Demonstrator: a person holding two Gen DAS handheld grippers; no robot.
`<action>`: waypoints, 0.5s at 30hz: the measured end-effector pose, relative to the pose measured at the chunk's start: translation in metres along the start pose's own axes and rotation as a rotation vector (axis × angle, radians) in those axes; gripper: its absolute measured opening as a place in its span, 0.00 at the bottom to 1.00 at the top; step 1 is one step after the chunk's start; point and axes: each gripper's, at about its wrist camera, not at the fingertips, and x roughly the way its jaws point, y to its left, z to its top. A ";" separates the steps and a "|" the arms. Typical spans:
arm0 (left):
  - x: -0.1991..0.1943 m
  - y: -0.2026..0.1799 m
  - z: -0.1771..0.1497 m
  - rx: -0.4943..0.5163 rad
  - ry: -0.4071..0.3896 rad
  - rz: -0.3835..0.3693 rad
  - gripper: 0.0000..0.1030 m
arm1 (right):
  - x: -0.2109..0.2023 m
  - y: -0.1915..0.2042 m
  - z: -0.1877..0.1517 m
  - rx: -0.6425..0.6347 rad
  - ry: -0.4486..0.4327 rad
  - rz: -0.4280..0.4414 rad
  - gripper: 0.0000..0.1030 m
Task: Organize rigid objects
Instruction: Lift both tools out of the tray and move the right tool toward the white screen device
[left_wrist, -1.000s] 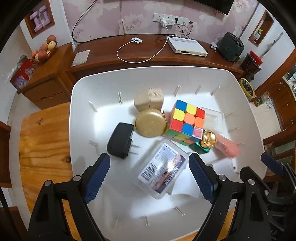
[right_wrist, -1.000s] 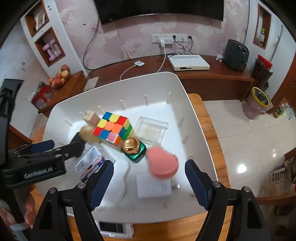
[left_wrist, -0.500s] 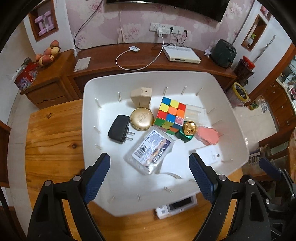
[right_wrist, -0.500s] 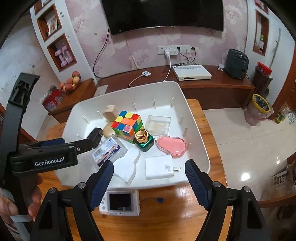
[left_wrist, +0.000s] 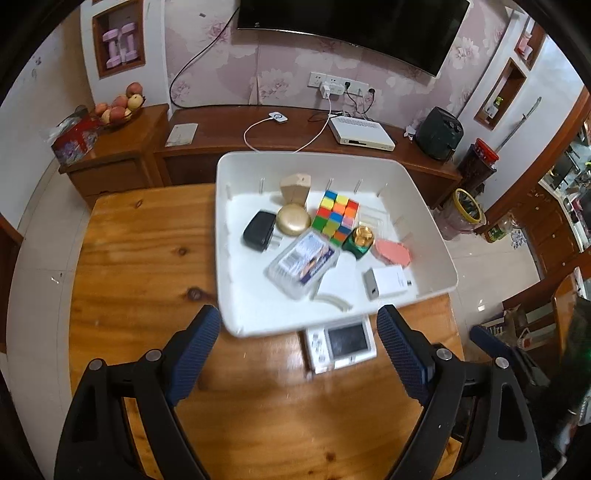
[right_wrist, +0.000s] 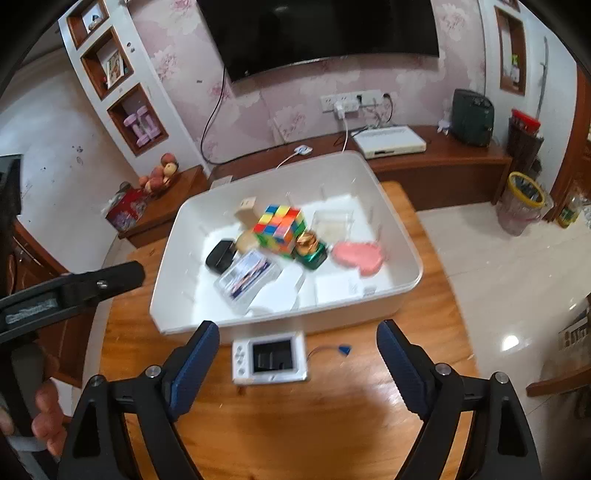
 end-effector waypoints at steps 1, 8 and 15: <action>-0.002 0.002 -0.004 -0.004 0.000 -0.001 0.86 | 0.002 0.002 -0.004 -0.001 -0.003 0.007 0.91; -0.006 0.021 -0.034 -0.035 0.026 0.000 0.86 | 0.030 0.027 -0.032 -0.056 0.010 0.029 0.91; 0.008 0.050 -0.047 -0.092 0.076 0.007 0.86 | 0.075 0.048 -0.050 -0.122 0.020 -0.025 1.00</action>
